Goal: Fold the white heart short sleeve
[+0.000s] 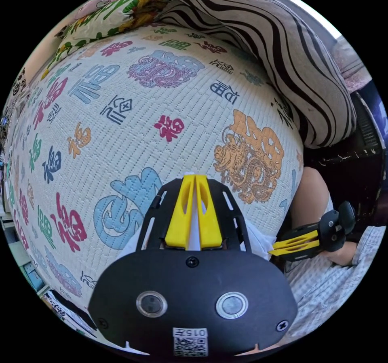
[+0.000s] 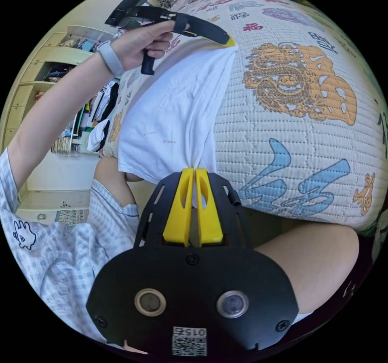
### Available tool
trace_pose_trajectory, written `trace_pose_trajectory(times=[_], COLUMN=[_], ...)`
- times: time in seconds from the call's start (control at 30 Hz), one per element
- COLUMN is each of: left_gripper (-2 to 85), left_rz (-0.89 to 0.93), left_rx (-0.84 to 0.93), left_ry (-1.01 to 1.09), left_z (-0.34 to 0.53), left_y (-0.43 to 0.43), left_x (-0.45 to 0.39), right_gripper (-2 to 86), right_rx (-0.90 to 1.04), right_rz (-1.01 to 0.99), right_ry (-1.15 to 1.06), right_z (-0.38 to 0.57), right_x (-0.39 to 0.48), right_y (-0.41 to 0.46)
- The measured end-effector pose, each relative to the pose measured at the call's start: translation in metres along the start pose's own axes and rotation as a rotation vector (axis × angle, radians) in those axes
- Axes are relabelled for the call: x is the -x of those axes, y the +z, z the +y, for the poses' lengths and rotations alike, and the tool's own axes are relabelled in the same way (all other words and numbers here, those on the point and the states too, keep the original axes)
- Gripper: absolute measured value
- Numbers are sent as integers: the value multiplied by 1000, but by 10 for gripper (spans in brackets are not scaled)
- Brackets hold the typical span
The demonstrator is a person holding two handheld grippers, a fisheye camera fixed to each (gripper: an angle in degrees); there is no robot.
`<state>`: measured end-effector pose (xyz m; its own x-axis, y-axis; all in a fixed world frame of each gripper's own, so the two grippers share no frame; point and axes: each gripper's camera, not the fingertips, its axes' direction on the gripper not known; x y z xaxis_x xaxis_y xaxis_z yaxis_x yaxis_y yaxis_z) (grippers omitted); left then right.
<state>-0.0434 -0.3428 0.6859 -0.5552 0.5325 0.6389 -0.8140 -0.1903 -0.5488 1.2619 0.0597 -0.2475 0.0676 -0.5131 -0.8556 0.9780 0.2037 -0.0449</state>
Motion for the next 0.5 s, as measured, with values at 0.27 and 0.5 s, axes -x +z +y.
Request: trace_pose_trajectory(times=[0.27, 0.5], left_gripper=[37, 77], left_rz=[60, 88], left_rx=[-209, -405], left_ry=[-58, -439], left_z=[50, 242], left_y=[-102, -216], left_x=[29, 113], right_gripper=[20, 69], right_rx=[-143, -306], right_rz=[-133, -214], right_ry=[30, 55], right_z=[8, 2], right_x=[-7, -24], right_y=[-14, -35])
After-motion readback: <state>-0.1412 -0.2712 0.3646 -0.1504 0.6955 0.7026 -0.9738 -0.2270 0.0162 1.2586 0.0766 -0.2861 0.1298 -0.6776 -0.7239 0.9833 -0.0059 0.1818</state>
